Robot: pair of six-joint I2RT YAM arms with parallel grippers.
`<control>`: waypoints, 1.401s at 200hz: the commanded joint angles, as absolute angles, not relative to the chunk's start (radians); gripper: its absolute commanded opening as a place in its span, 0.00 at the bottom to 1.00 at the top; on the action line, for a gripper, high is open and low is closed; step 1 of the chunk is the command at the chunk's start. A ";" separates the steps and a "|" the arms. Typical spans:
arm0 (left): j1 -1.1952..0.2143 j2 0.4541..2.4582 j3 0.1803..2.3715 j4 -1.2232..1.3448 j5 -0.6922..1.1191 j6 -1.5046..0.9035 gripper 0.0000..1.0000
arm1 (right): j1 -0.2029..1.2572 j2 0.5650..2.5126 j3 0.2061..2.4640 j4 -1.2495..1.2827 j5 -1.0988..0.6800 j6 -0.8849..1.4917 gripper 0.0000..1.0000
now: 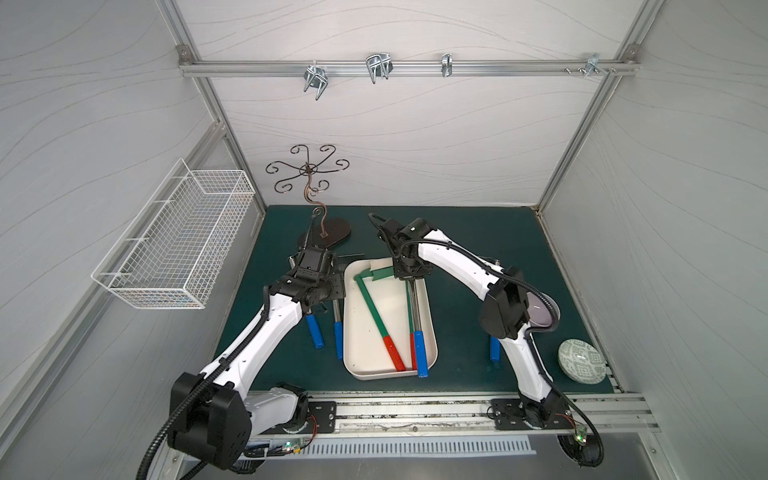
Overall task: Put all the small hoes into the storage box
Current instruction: Place the hoe in the storage box.
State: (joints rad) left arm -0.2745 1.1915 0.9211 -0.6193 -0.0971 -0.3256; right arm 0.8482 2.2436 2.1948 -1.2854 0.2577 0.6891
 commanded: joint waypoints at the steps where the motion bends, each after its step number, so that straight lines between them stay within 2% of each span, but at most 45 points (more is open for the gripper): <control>1: -0.270 1.172 0.924 -0.593 -0.112 -0.327 0.65 | 0.834 2.255 2.239 -1.315 0.262 0.724 0.00; 145: -0.270 1.174 0.925 -0.594 -0.107 -0.326 0.65 | 0.806 2.347 2.243 -1.292 0.241 0.767 0.00; 225: -0.270 1.172 0.923 -0.592 -0.106 -0.327 0.65 | 0.810 2.251 2.252 -1.293 0.263 0.773 0.00; 280: -0.270 1.173 0.925 -0.592 -0.101 -0.327 0.65 | 0.806 2.258 2.282 -1.298 0.263 0.770 0.00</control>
State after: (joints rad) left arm -0.2745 1.1912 0.9207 -0.6193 -0.0967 -0.3256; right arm 0.8101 2.3165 2.2417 -1.2758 0.2512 0.7444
